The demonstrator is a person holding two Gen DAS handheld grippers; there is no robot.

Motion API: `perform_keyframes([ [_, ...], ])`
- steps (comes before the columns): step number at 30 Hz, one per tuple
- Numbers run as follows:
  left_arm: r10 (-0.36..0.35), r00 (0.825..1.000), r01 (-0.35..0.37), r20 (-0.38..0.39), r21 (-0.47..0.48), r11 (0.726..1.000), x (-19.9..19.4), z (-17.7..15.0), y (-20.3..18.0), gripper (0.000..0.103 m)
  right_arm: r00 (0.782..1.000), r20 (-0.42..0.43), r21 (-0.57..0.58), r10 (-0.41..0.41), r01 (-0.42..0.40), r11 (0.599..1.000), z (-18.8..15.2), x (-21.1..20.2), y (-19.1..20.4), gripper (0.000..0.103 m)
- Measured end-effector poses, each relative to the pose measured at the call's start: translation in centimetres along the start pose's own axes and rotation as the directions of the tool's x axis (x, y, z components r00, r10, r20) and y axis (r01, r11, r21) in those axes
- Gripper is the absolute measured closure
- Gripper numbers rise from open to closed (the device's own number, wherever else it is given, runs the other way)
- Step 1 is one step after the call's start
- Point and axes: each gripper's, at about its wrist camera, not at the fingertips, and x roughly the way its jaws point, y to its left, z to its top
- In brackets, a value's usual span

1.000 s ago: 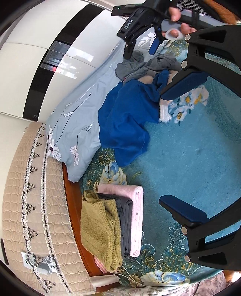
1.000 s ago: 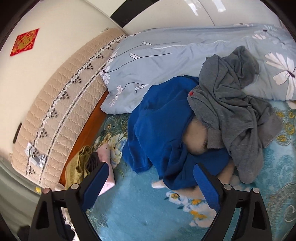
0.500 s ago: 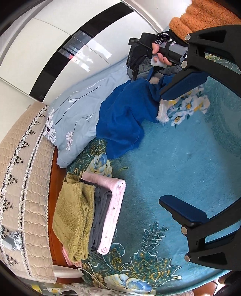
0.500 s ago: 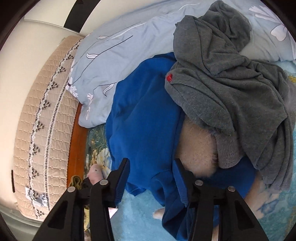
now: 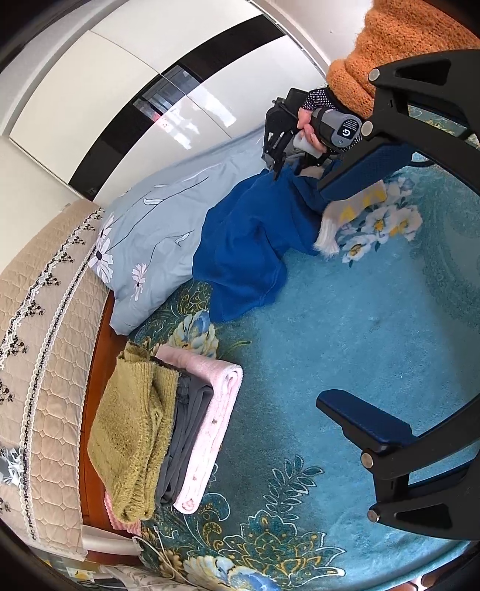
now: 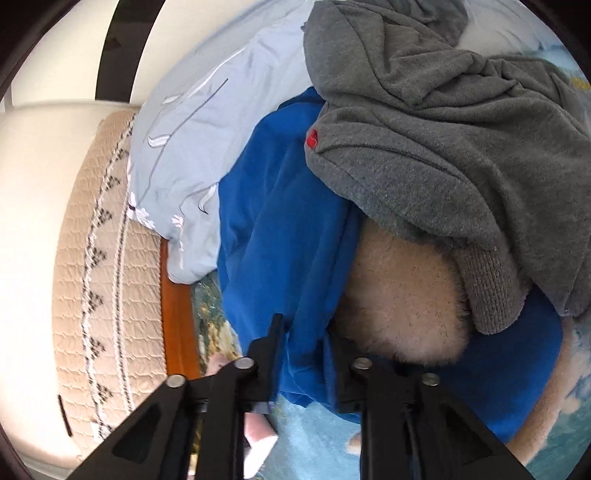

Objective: Fold clothes
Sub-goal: 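Grasp the blue sweatshirt under the grey garment with the right gripper, then lift the blue sweatshirt out of the pile with the right gripper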

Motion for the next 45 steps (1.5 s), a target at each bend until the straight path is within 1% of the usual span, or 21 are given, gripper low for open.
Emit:
perform_keyframes([
  [2, 0.001, 1.000, -0.001, -0.005, -0.014, 1.000, 0.1, 0.0, 0.3, 0.001, 0.996, 0.011, 0.033, 0.086, -0.086, 0.996, 0.1, -0.9, 0.3, 0.091],
  [5, 0.000, 1.000, 0.000, -0.009, -0.027, 1.000, 0.2, 0.0, 0.5, 0.001, 0.975, 0.004, 0.020, 0.223, -0.223, 0.975, 0.4, -2.8, 2.2, 0.091],
  [8, -0.002, 1.000, 0.002, -0.011, -0.037, 0.999, 0.1, 0.0, 0.6, 0.001, 0.943, -0.021, -0.026, 0.332, -0.333, 0.943, 0.6, -5.2, 4.8, 0.092],
  [10, -0.002, 1.000, 0.002, -0.012, -0.042, 0.999, 0.1, 0.0, 0.7, 0.001, 0.916, -0.033, -0.060, 0.401, -0.402, 0.914, 0.6, -7.3, 7.0, 0.092],
  [13, 0.001, 1.000, -0.002, -0.013, -0.051, 0.999, -0.1, 0.1, 0.8, 0.001, 0.868, -0.051, -0.111, 0.495, -0.497, 0.861, 0.5, -10.7, 10.4, 0.092],
  [15, 0.007, 1.000, -0.008, -0.015, -0.053, 0.999, -0.2, 0.1, 0.9, 0.001, 0.841, -0.061, -0.163, 0.537, -0.539, 0.826, 0.4, -13.6, 13.1, 0.092],
  [20, 0.022, 1.000, -0.023, -0.017, -0.049, 0.999, -0.5, 0.0, 0.7, 0.001, 0.755, -0.067, -0.279, 0.652, -0.642, 0.714, -0.3, -22.5, 18.2, 0.092],
  [21, 0.023, 1.000, -0.024, -0.018, -0.049, 0.999, -0.6, 0.0, 0.7, 0.001, 0.741, -0.063, -0.298, 0.669, -0.653, 0.696, -0.3, -24.5, 18.9, 0.092],
  [24, 0.021, 1.000, -0.021, -0.014, -0.047, 0.999, -1.0, 0.0, 0.6, 0.001, 0.708, -0.043, -0.379, 0.704, -0.664, 0.645, -0.8, -31.0, 20.6, 0.092],
  [27, 0.010, 1.000, -0.010, -0.007, -0.051, 0.999, -1.5, 0.0, 0.6, 0.001, 0.681, -0.004, -0.473, 0.732, -0.646, 0.599, -1.6, -38.8, 20.9, 0.092],
  [28, 0.007, 1.000, -0.007, -0.006, -0.051, 0.999, -1.7, 0.1, 0.6, 0.001, 0.677, 0.015, -0.498, 0.736, -0.633, 0.593, -1.7, -41.3, 20.8, 0.092],
  [30, 0.000, 1.000, -0.001, -0.002, -0.049, 0.999, -2.0, 0.1, 0.5, 0.001, 0.683, 0.057, -0.550, 0.729, -0.588, 0.594, -2.3, -45.8, 21.1, 0.092],
  [31, -0.002, 1.000, 0.002, 0.001, -0.048, 0.999, -2.2, 0.1, 0.4, 0.001, 0.692, 0.076, -0.574, 0.718, -0.558, 0.599, -2.9, -47.8, 21.2, 0.092],
  [33, -0.009, 1.000, 0.010, 0.009, -0.044, 0.999, -2.5, 0.2, 0.3, 0.001, 0.719, 0.095, -0.616, 0.689, -0.501, 0.608, -4.4, -51.2, 21.3, 0.092],
  [35, -0.017, 1.000, 0.018, 0.013, -0.043, 0.999, -2.8, 0.2, 0.3, 0.001, 0.744, 0.097, -0.661, 0.661, -0.448, 0.601, -6.4, -53.6, 20.8, 0.092],
  [37, -0.024, 1.000, 0.025, 0.016, -0.046, 0.999, -3.1, 0.2, 0.3, 0.001, 0.781, 0.096, -0.705, 0.617, -0.385, 0.596, -8.7, -54.7, 20.0, 0.092],
  [39, -0.030, 0.999, 0.030, 0.016, -0.048, 0.998, -3.3, 0.3, 0.4, 0.001, 0.821, 0.091, -0.724, 0.563, -0.334, 0.604, -10.7, -54.0, 18.8, 0.092],
  [40, -0.032, 0.999, 0.032, 0.015, -0.048, 0.998, -3.4, 0.3, 0.4, 0.001, 0.840, 0.084, -0.721, 0.536, -0.320, 0.614, -11.3, -53.1, 17.8, 0.092],
  [41, -0.034, 0.999, 0.035, 0.016, -0.048, 0.998, -3.5, 0.3, 0.4, 0.001, 0.860, 0.070, -0.706, 0.506, -0.315, 0.634, -11.9, -51.8, 16.7, 0.092],
  [43, -0.039, 0.999, 0.039, 0.019, -0.048, 0.998, -3.8, 0.3, 0.4, 0.001, 0.882, 0.043, -0.651, 0.469, -0.332, 0.683, -12.3, -49.2, 14.2, 0.092],
  [45, -0.039, 0.999, 0.039, 0.018, -0.046, 0.998, -4.0, 0.3, 0.4, 0.001, 0.891, 0.000, -0.592, 0.453, -0.365, 0.718, -12.5, -46.5, 12.5, 0.092],
])
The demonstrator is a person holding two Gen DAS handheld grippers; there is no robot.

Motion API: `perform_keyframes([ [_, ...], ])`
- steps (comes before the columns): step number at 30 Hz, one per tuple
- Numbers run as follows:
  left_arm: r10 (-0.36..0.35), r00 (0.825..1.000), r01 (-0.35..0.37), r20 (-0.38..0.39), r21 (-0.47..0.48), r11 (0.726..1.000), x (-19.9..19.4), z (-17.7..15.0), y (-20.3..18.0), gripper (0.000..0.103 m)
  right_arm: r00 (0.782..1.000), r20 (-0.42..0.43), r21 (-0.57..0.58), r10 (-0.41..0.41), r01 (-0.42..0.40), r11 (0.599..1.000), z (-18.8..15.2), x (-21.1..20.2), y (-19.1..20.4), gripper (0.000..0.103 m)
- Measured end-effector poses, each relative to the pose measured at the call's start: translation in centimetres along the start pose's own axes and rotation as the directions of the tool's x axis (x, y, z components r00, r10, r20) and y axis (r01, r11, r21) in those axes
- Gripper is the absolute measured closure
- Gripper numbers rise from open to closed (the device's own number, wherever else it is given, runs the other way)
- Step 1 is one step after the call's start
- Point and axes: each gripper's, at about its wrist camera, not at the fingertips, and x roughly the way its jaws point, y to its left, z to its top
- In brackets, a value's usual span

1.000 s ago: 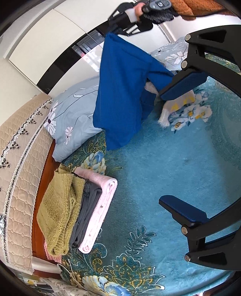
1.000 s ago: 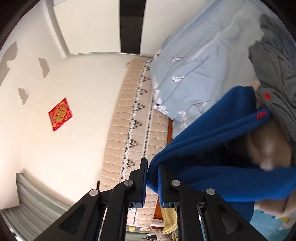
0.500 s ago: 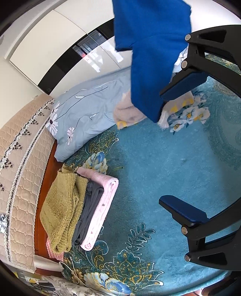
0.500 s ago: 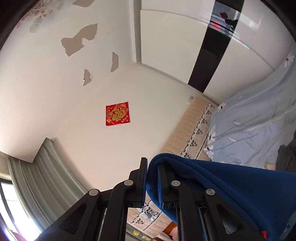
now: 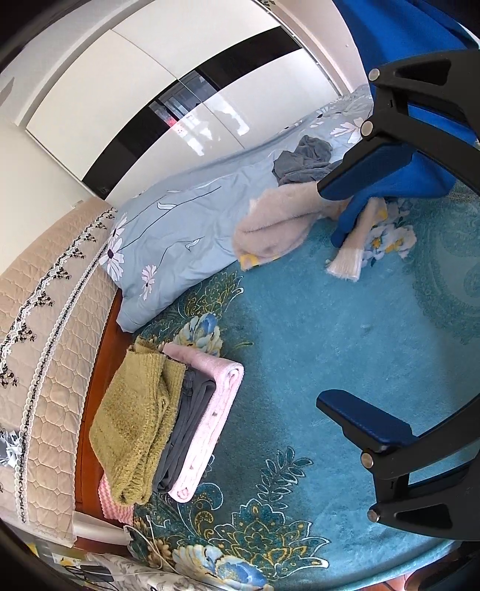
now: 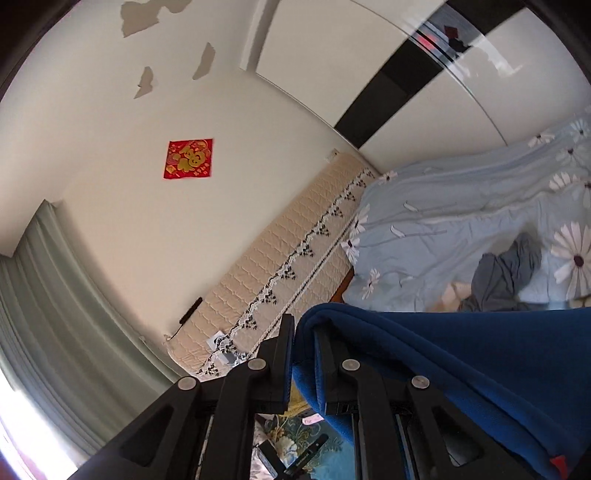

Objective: Fold clothes
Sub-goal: 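Lift the blue sweatshirt out of the pile with the right gripper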

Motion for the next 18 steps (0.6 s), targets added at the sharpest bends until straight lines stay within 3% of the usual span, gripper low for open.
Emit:
perform_keyframes([
  [3, 0.004, 1.000, -0.004, 0.004, 0.000, 1.000, -0.3, 0.0, 0.1, 0.001, 0.997, -0.066, 0.065, 0.033, -0.029, 0.997, -1.7, 2.2, -1.3, 0.092],
  [6, 0.008, 1.000, -0.008, 0.012, -0.012, 1.000, -0.5, 0.1, 0.3, 0.001, 0.988, -0.085, 0.088, 0.127, -0.119, 0.989, -2.4, 3.2, -1.0, 0.092],
  [11, 0.012, 1.000, -0.012, 0.001, -0.020, 1.000, -0.2, 0.1, 0.4, 0.001, 0.992, -0.111, 0.147, 0.064, -0.047, 0.988, -4.7, 2.5, -5.6, 0.093],
  [14, 0.007, 1.000, -0.007, -0.016, 0.000, 1.000, 0.1, -0.1, 0.1, 0.001, 0.973, -0.191, 0.185, -0.133, 0.168, 0.968, -7.6, 2.8, -11.5, 0.093],
  [18, 0.006, 0.999, -0.005, -0.046, 0.018, 1.000, 0.6, -0.2, -0.3, 0.001, 0.890, -0.307, 0.199, -0.337, 0.406, 0.892, -11.6, 3.4, -19.1, 0.093],
])
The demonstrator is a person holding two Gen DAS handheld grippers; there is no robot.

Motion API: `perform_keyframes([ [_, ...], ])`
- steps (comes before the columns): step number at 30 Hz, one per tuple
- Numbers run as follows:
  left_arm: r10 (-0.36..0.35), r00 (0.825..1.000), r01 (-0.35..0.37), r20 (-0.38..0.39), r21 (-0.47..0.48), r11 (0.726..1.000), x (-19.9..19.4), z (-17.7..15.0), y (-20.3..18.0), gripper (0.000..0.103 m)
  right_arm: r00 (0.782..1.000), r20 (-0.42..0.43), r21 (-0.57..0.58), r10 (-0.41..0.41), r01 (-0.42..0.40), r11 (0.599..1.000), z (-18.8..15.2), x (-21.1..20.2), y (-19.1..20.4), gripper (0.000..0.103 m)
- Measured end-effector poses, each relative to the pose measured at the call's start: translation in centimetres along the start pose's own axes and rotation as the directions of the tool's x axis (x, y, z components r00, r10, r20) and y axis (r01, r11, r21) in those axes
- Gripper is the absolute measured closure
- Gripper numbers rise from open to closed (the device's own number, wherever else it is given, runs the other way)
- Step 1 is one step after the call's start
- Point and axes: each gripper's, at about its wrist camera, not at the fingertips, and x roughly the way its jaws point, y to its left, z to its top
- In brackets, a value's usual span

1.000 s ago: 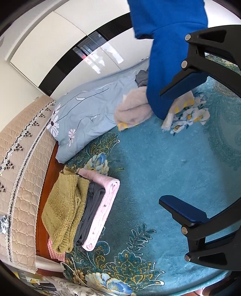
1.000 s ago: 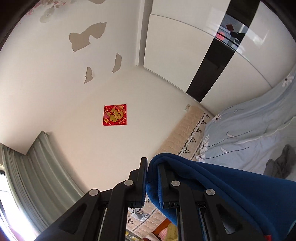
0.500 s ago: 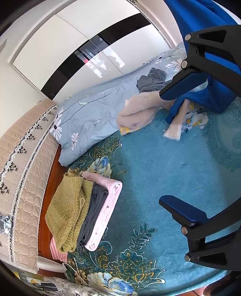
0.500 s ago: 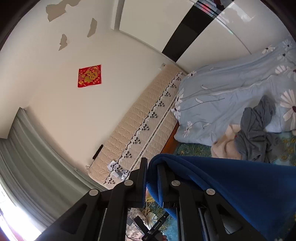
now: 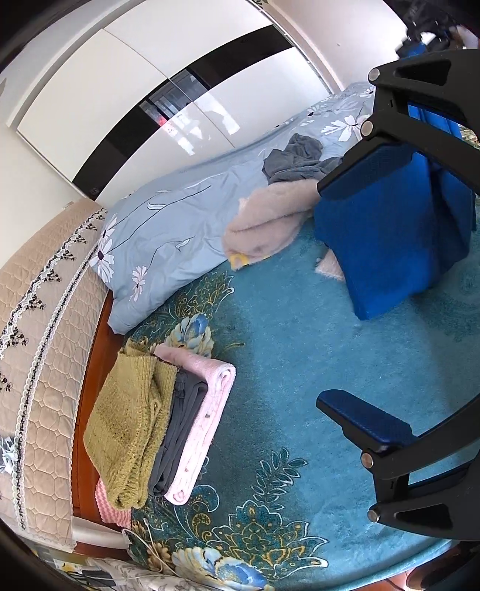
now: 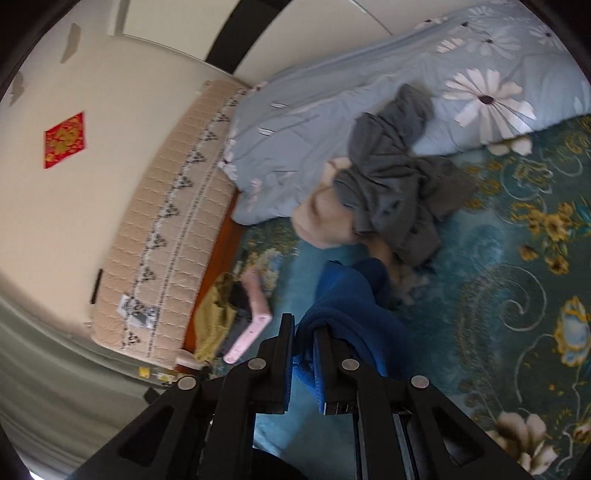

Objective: Fold clothes
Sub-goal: 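Lift the blue sweatshirt out of the pile with the right gripper, then grasp the blue sweatshirt with the left gripper while the right gripper holds it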

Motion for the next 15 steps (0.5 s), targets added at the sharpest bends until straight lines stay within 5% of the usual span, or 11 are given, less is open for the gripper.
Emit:
perform_keyframes([
  [2, 0.006, 1.000, -0.006, -0.015, 0.003, 1.000, 0.3, -0.1, -0.1, 0.001, 0.996, -0.007, 0.035, -0.086, 0.086, 0.996, -0.2, 1.0, -3.1, 0.093],
  [8, 0.035, 0.994, -0.031, -0.103, 0.043, 0.999, 2.2, -0.3, -0.9, 0.001, 0.984, 0.085, 0.114, -0.157, 0.147, 0.983, 2.8, -1.3, -7.8, 0.093],
  [15, 0.061, 0.944, -0.005, -0.323, 0.173, 0.985, 6.7, -1.6, -4.7, 0.001, 0.937, 0.090, 0.173, -0.338, 0.319, 0.932, 5.8, -1.3, -11.2, 0.097],
])
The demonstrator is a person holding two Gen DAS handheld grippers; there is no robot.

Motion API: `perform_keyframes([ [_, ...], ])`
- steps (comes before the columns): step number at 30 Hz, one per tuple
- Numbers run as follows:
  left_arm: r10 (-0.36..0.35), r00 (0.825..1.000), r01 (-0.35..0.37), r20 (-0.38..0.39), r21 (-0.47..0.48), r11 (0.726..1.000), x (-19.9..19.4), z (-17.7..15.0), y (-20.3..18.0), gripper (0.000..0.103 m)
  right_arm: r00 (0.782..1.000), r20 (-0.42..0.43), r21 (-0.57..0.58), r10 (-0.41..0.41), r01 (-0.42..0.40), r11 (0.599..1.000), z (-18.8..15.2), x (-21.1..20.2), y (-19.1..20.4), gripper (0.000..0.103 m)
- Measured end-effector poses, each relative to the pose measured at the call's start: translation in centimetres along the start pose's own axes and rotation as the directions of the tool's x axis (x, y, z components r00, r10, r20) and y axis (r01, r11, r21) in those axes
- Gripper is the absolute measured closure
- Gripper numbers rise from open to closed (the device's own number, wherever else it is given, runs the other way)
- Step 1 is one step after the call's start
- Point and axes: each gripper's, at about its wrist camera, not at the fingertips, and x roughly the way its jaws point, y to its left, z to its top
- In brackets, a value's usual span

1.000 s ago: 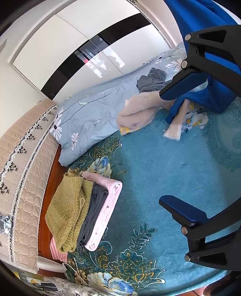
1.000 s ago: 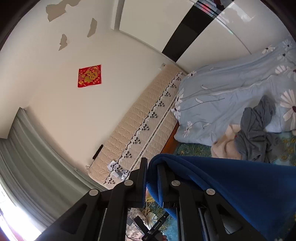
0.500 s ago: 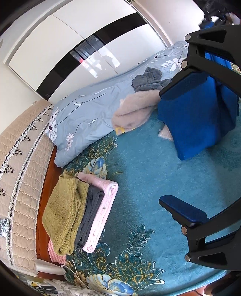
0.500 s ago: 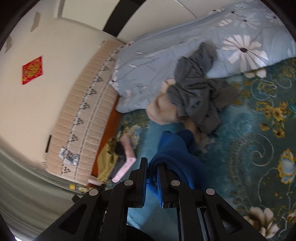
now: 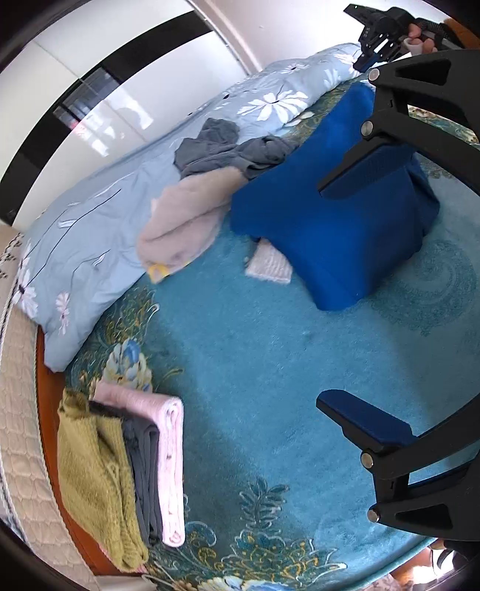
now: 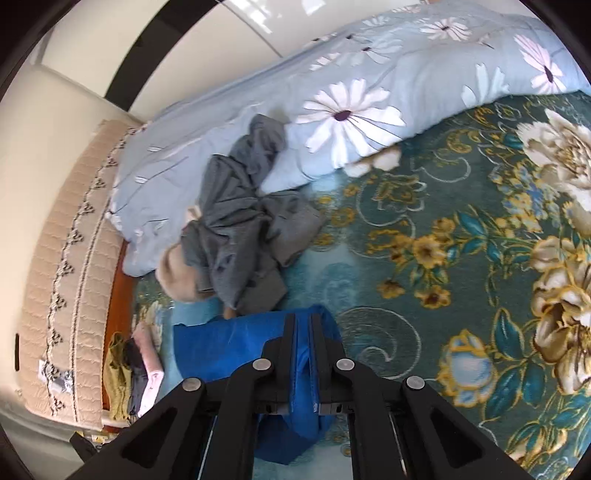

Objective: Fold clothes
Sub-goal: 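Grasp the blue sweatshirt with the left gripper while the right gripper holds it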

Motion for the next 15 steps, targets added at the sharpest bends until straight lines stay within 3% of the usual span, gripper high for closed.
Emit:
perform_keyframes([
  [3, -0.063, 0.994, 0.060, -0.084, -0.044, 0.997, 1.8, 0.8, -0.4, 0.001, 1.000, -0.018, 0.022, 0.000, 0.000, 1.000, -0.1, 0.8, -1.3, 0.096],
  [8, -0.139, 0.978, 0.101, -0.153, -0.236, 0.967, 3.2, 2.2, 1.2, 0.002, 0.997, -0.062, -0.070, 0.054, -0.058, 0.996, -2.3, 0.5, -0.2, 0.091],
  [10, -0.166, 0.970, 0.103, -0.180, -0.315, 0.944, 3.7, 2.3, 2.0, 0.002, 0.991, -0.111, -0.073, 0.074, -0.083, 0.994, -4.0, 1.5, 0.1, 0.075],
  [11, -0.180, 0.965, 0.103, -0.192, -0.353, 0.930, 4.0, 2.3, 2.3, 0.002, 0.987, -0.134, -0.060, 0.089, -0.098, 0.993, -4.9, 2.3, 0.1, 0.059],
  [15, -0.168, 0.956, 0.045, -0.241, -0.446, 0.894, 6.2, -0.4, 3.4, 0.004, 0.962, -0.228, 0.045, 0.148, -0.142, 0.989, -8.4, 6.6, -0.2, 0.057],
])
